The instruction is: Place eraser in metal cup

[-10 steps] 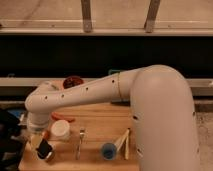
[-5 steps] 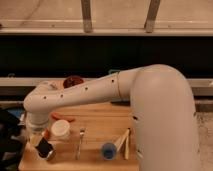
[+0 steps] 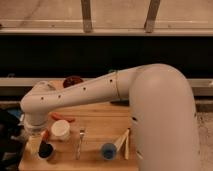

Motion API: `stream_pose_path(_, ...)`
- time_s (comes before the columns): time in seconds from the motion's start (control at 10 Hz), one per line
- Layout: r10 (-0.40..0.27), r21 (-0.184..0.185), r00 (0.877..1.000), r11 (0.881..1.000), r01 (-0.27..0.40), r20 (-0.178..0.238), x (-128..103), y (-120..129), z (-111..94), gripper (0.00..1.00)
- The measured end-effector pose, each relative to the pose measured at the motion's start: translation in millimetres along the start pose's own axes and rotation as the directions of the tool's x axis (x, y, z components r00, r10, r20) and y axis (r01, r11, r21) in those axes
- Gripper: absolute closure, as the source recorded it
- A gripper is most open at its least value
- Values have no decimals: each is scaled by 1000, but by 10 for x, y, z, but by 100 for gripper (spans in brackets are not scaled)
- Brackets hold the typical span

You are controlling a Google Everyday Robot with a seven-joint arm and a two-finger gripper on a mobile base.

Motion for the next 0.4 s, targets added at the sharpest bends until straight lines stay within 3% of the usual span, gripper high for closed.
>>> stream_pose_path(0.4,36,68,999,997,-35,-18,-4,-63,-242,20)
